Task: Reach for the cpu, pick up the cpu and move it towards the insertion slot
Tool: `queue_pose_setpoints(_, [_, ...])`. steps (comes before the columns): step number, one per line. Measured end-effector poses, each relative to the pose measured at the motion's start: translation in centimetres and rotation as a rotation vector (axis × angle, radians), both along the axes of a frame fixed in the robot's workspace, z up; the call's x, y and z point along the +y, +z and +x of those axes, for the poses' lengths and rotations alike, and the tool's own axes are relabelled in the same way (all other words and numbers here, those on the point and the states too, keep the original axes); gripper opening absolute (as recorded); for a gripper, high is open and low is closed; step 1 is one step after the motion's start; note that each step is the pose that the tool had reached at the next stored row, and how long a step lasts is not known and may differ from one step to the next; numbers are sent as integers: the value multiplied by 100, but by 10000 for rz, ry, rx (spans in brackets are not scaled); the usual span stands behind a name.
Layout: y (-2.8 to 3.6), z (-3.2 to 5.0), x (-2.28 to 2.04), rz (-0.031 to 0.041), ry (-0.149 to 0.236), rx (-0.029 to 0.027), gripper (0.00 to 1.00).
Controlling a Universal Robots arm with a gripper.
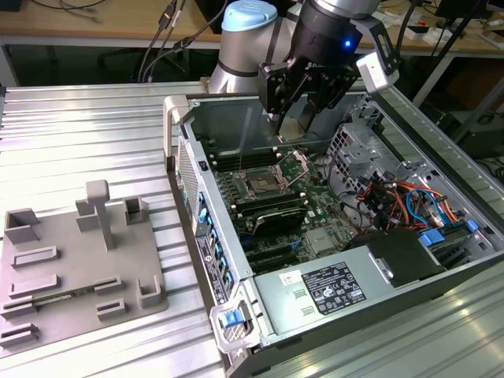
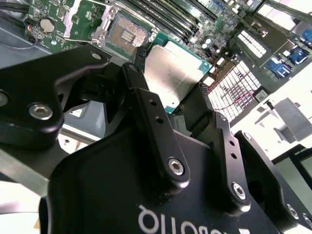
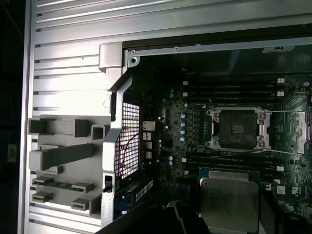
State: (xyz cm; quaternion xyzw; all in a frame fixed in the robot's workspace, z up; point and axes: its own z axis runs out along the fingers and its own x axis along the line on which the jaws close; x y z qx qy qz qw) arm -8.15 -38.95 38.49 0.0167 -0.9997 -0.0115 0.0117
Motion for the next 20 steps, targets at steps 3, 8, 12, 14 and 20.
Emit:
queue_pose_setpoints(3, [0,4,7,0,0,0,55])
queue_pose_setpoints(8, [-1,8,15,1,2,0,55])
queue_pose_setpoints(12, [-1,35,32,0,-1,0,55])
queue_pose_setpoints(14, [-1,55,40,1,-3,0,55])
queue_pose_setpoints(20, [-2,70,75,0,-243,0,55])
